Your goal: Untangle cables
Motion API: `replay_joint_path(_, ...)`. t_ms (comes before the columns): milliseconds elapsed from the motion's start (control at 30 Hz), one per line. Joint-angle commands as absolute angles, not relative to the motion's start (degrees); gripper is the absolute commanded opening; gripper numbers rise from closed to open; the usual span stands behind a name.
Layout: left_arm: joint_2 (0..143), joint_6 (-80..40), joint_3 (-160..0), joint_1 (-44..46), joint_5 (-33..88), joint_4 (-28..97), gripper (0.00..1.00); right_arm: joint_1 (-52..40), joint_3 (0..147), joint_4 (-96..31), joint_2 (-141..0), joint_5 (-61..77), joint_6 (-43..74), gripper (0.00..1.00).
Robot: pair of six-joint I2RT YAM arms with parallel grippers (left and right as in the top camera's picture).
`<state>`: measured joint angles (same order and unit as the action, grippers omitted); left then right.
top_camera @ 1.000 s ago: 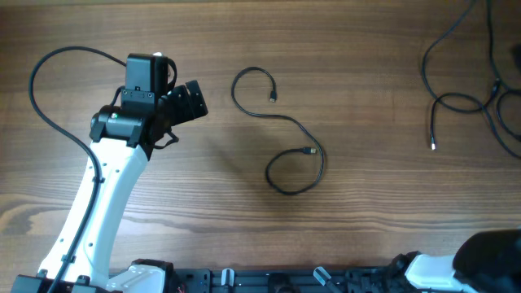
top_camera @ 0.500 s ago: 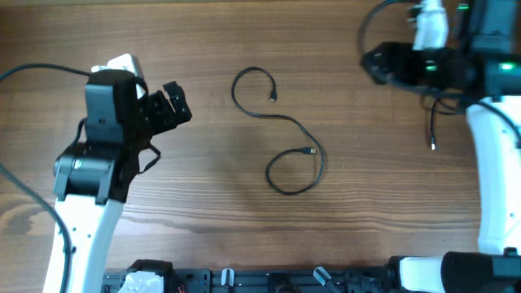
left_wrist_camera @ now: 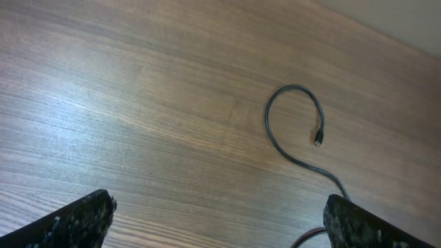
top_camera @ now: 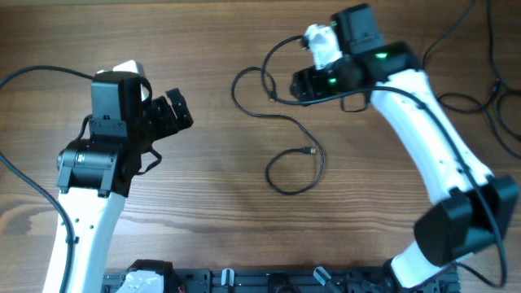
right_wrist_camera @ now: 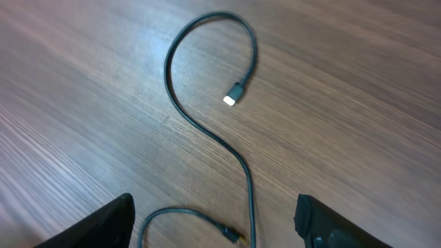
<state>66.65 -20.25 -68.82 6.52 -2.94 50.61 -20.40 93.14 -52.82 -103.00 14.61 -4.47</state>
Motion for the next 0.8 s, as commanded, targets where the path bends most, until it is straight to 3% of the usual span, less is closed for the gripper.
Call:
replay_joint_path(0,67.57,-19.94,-69.43,6.15,-2.44,50.89,1.00,-23.31,92.58,-51.48,-108.31,9.21,-6.07,0.72)
replay_joint_path(267,67.57,-19.94,-69.43,6.15,-2.44,50.89,1.00,-24.49,92.53,-49.50,-115.87,8.34,-9.52,0.61)
replay_joint_path(533,67.57,-19.94,-69.43,6.15,-2.44,50.89,1.00,-24.58,92.53,-48.18,-121.91,10.41,-25.08,0.61)
replay_joint_path(767,67.57,-19.94,-69.43,6.15,-2.44,50.89,1.00,-24.58,92.49,-43.70,-124.81,11.09,-31.53,0.60)
